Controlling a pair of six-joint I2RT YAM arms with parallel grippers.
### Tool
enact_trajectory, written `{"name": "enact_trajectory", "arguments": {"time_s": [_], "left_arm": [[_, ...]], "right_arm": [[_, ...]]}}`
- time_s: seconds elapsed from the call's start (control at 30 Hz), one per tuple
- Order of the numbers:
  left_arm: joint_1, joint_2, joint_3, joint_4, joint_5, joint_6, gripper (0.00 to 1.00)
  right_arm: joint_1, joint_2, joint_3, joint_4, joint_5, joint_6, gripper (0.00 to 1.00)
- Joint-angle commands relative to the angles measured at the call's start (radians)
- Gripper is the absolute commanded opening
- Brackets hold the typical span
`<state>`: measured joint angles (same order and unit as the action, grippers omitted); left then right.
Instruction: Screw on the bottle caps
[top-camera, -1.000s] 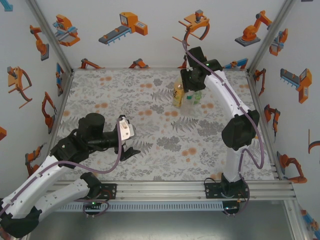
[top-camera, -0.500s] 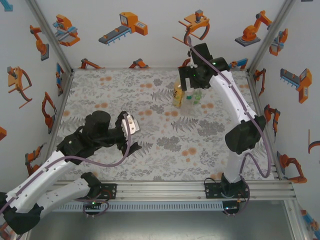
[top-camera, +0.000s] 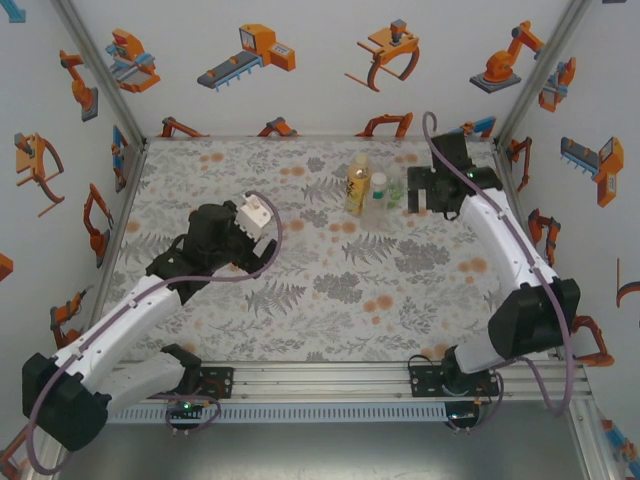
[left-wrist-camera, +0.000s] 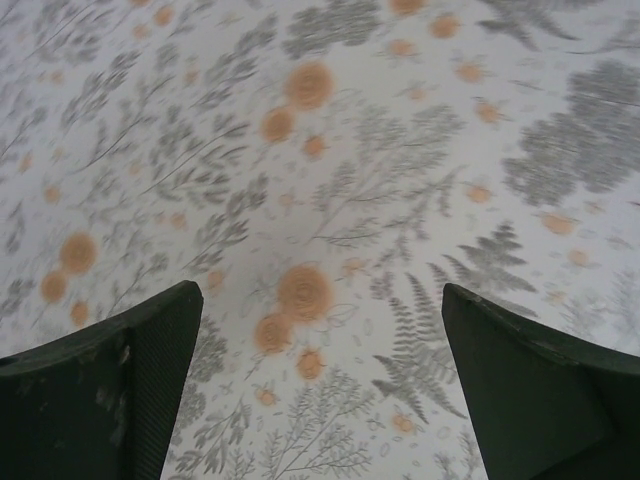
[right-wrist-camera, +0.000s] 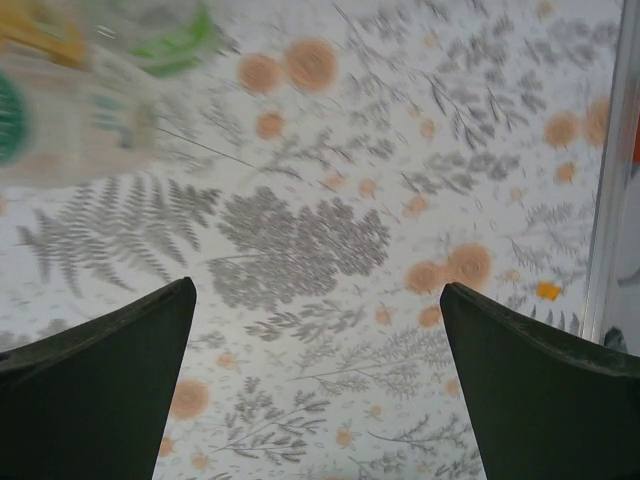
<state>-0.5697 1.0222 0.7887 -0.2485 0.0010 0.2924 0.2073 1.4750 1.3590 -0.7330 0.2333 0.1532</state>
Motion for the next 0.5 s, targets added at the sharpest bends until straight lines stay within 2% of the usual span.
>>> {"name": "enact_trajectory", "arguments": {"time_s": [0.0, 0.2, 0.47], "left_arm": [[0.081, 0.024, -0.055, 0.149, -0.145, -0.081, 0.97], [0.258, 0.064, -0.184, 0.347, -0.182, -0.142, 0.97], [0.449, 0.154, -0.389, 0.711, -0.131, -0.222, 0.97]], "right_arm": [[-0.069, -0.106, -0.227, 0.32, -0.018, -0.036, 0.99], [-0.15, -0.2, -0.621, 0.812, -0.117, -0.122, 0.99], [-0.205, -0.083, -0.818, 1.181, -0.135, -0.069, 0.99]]}}
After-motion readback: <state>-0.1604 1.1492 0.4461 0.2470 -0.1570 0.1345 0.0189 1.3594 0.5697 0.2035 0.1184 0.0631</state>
